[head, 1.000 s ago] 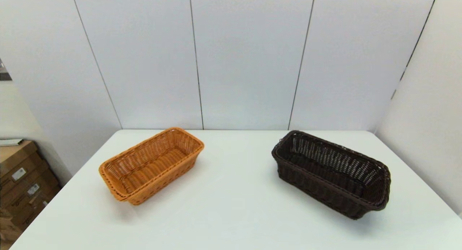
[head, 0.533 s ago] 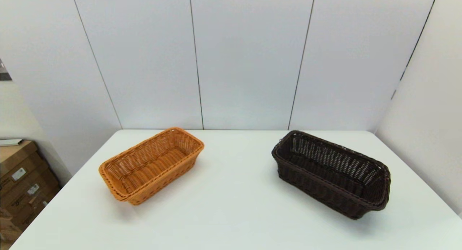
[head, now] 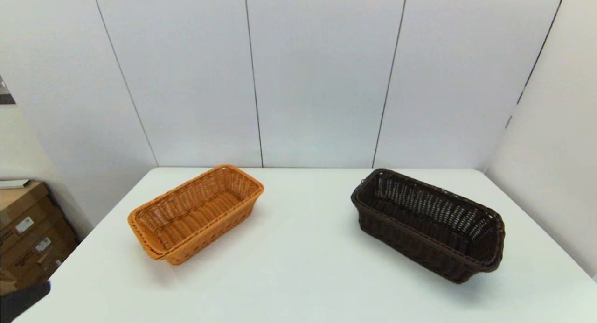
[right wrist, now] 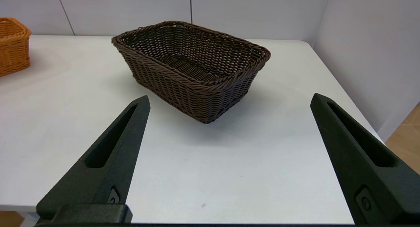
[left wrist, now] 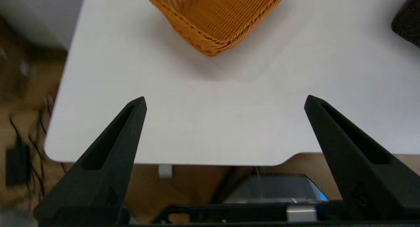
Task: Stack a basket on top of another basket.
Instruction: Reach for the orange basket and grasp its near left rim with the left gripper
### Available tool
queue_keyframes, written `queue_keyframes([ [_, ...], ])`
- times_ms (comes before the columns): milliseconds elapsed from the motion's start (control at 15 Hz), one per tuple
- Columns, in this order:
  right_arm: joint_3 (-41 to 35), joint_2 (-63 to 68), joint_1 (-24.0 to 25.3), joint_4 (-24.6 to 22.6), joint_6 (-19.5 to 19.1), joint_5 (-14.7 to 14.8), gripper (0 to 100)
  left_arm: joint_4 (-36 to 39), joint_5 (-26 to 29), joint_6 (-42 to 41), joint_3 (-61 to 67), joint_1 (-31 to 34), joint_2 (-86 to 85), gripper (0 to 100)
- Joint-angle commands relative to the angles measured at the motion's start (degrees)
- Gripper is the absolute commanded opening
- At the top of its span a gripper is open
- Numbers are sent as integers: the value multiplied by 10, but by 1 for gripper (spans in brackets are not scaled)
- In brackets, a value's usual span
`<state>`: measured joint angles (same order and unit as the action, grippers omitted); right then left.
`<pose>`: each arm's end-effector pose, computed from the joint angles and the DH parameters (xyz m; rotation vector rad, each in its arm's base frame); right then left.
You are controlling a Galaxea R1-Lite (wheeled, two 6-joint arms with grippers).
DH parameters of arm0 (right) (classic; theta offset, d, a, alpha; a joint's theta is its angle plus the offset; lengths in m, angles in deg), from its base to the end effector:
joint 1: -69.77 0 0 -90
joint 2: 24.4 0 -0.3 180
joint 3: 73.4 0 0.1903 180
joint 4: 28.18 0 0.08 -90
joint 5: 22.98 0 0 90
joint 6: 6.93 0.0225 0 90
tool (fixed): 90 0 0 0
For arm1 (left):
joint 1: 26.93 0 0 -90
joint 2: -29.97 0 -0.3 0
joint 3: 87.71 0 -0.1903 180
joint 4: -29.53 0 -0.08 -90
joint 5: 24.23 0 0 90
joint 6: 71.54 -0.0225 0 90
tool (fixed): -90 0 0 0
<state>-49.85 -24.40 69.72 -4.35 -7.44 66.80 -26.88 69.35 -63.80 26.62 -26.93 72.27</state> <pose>-0.0231 0.0001 0.0755 -0.0089 0.0049 0.0030 0.0387 -0.0014 0.2215 -0.1493 0.5798 -0.0217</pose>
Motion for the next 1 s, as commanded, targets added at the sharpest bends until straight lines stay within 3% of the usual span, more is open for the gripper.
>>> queue_keyframes([
  [67,0,0,0,0,0,0,100,-49,-36,242,-241,1,472,100],
  [467,0,0,0,0,0,0,100,-44,-39,348,-292,-1,616,100],
  [667,0,0,0,0,0,0,100,1,-39,381,-291,0,666,100],
  [1000,0,0,0,0,0,0,100,44,-38,390,-287,2,721,100],
])
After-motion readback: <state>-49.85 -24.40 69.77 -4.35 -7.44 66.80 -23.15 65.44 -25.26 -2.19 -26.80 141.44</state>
